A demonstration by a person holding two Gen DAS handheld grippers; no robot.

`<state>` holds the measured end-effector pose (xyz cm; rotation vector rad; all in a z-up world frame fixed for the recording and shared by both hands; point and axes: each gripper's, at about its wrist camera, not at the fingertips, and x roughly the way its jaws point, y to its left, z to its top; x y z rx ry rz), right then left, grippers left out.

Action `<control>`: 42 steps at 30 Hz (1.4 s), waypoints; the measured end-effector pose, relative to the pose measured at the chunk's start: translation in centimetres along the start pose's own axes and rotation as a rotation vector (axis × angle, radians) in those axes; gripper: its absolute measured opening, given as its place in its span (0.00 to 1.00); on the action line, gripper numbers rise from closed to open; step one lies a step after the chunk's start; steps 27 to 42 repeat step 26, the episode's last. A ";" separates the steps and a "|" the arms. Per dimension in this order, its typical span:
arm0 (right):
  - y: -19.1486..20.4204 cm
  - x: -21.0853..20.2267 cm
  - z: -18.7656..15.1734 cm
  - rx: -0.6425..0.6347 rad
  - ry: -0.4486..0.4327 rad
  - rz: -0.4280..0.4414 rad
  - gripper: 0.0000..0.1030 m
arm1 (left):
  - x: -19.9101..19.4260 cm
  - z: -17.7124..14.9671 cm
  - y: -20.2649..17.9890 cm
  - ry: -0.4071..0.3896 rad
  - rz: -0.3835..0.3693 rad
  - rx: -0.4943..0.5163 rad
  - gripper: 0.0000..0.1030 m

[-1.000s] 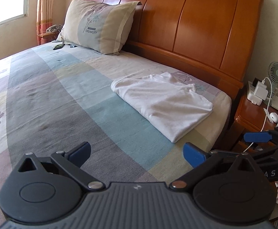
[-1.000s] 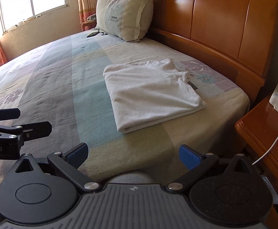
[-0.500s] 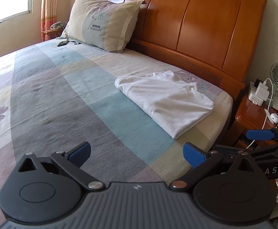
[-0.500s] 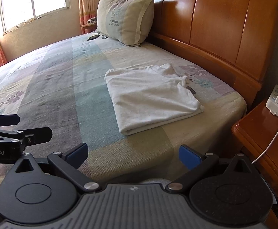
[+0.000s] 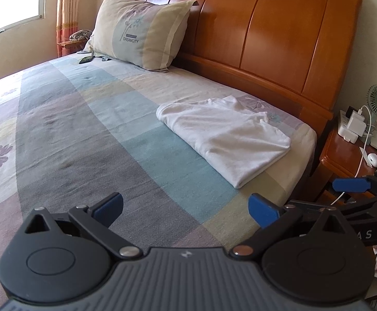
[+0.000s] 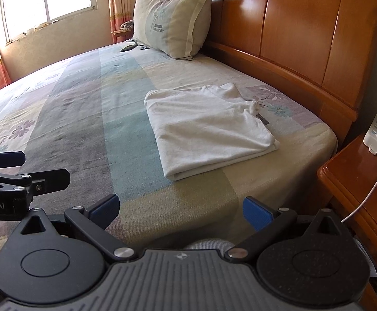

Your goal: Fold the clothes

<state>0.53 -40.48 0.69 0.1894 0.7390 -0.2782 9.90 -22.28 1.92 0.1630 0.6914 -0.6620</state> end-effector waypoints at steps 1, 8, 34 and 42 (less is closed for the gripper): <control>0.0 0.0 0.0 0.000 0.001 -0.001 1.00 | 0.0 0.0 0.0 -0.001 0.001 0.001 0.99; 0.1 0.0 0.0 0.001 0.002 -0.003 1.00 | 0.0 0.0 0.0 -0.005 0.004 0.004 0.99; 0.0 -0.1 0.0 -0.001 0.003 0.001 1.00 | -0.2 0.0 0.0 -0.012 -0.001 0.007 0.99; 0.0 -0.1 0.0 -0.001 0.003 0.001 1.00 | -0.2 0.0 0.0 -0.012 -0.001 0.007 0.99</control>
